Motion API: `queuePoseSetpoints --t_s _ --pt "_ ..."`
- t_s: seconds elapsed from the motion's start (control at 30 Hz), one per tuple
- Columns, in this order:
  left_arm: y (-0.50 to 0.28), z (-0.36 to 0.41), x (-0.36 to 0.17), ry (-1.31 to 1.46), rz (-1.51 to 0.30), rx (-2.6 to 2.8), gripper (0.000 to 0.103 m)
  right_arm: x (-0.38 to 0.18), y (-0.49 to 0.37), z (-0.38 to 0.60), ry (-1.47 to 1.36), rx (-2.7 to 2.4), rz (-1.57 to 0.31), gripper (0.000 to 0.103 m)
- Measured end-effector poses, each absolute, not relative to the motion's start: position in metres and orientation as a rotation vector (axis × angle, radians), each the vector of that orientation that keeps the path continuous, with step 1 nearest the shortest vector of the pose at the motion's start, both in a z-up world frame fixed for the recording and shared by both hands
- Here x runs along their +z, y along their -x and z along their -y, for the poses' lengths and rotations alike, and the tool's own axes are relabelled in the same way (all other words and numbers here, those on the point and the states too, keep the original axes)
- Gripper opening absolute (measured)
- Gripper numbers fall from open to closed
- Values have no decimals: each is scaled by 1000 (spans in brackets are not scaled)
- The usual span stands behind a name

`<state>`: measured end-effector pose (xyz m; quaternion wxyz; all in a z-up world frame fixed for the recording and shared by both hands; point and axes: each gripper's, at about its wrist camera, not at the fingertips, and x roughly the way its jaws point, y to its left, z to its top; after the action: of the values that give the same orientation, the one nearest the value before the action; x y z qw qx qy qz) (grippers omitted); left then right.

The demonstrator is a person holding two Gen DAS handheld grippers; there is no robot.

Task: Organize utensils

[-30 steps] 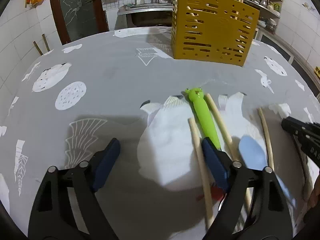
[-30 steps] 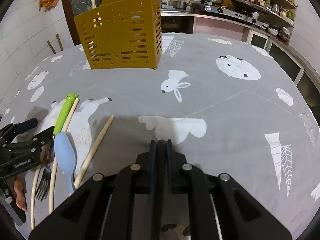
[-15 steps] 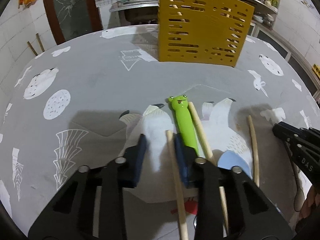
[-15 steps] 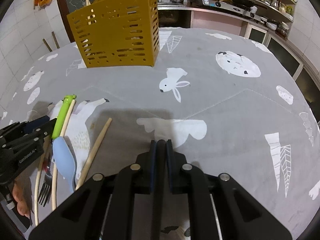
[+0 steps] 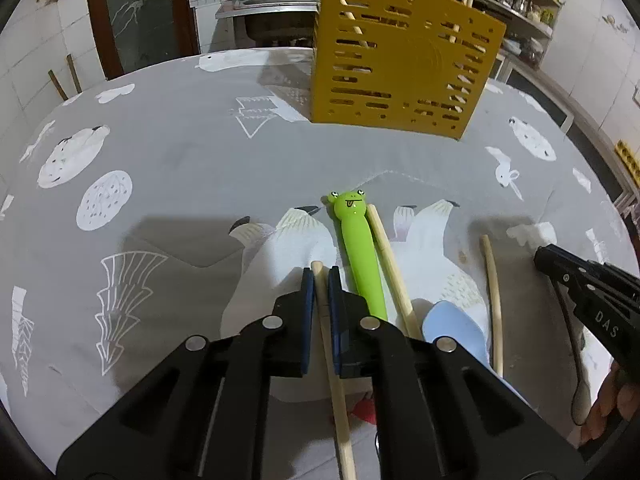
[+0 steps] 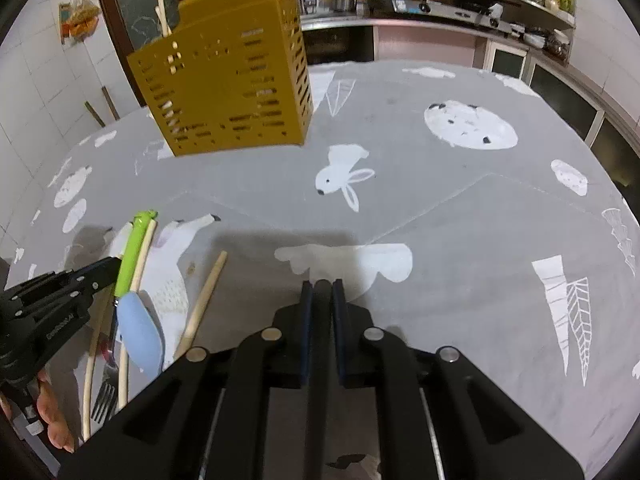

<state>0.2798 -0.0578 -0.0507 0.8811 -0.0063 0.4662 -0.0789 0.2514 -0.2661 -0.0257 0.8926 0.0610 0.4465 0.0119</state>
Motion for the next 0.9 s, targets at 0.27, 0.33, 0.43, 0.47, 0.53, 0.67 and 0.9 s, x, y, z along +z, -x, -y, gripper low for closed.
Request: queuePoseSetpoints --t_s 0.27,0.33,0.43,0.47,0.53,0.67,0.9 --pt "-260 53 -18 5 -839 -158 5 0 -231 271 -174 61 -766 10" --pt "-254 51 -6 4 -799 -155 5 4 -229 273 -195 77 -750 10" --pt "-247 45 6 8 -760 -151 5 9 -225 274 -214 94 -732 10" --pt "-245 43 9 12 -751 -148 5 9 -224 274 -207 96 -735 10" --pt "-242 40 13 15 -740 -144 5 9 -222 275 -214 99 -731 10" --pt "-238 35 20 19 -725 -139 5 9 -219 278 -234 99 -725 10" --pt "-236 32 21 28 -720 -136 5 10 -219 279 -231 113 -744 10"
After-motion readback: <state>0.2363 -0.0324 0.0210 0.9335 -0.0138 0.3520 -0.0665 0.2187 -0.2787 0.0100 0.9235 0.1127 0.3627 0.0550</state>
